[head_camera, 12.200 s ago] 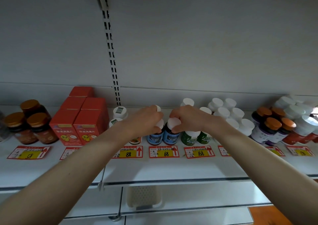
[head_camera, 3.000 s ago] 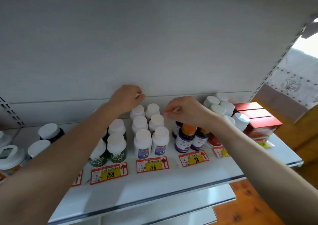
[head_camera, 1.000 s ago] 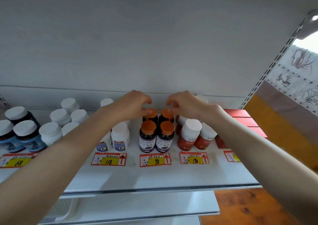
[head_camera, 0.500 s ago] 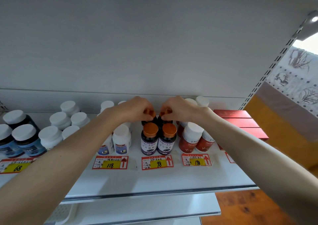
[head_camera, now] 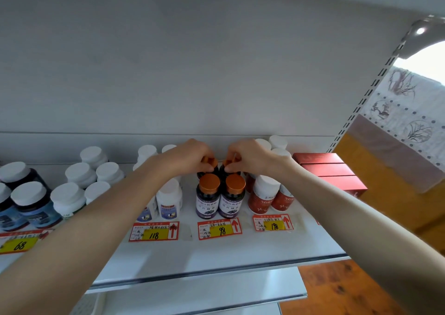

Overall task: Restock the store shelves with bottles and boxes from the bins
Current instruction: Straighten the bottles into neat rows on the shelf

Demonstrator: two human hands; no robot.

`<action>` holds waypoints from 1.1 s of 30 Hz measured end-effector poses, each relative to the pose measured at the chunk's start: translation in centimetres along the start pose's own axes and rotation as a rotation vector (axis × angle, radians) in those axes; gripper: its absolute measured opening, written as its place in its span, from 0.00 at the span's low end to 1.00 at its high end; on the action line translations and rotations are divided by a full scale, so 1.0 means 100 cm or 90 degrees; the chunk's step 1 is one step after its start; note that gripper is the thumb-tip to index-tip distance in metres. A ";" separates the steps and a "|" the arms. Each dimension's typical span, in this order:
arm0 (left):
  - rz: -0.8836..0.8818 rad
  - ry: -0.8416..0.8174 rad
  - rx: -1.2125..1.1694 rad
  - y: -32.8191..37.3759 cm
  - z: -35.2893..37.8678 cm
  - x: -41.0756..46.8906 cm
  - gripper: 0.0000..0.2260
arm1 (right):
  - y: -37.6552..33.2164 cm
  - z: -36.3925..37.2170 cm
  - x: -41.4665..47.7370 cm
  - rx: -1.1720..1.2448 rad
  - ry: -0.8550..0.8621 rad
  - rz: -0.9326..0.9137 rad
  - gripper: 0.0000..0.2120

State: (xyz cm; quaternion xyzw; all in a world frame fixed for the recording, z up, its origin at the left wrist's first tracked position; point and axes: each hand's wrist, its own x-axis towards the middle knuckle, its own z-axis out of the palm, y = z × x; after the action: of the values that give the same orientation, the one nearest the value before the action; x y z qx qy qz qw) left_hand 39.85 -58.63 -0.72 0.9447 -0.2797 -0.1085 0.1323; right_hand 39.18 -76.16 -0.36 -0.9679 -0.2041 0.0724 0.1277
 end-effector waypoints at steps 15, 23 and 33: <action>0.001 0.165 -0.037 -0.003 0.000 0.001 0.14 | -0.011 0.001 -0.031 0.015 0.066 -0.006 0.11; 0.042 0.245 -0.051 0.034 -0.022 0.015 0.15 | 0.017 -0.022 -0.080 0.075 0.135 -0.014 0.09; 0.117 0.187 -0.063 0.104 -0.001 0.021 0.16 | 0.098 -0.052 -0.114 0.046 0.158 0.087 0.07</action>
State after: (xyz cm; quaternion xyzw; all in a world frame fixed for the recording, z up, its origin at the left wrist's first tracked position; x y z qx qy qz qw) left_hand 36.42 -68.18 2.30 0.9133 -0.3367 0.0294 0.2274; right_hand 33.58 -90.69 2.87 -0.9758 -0.1175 -0.0321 0.1817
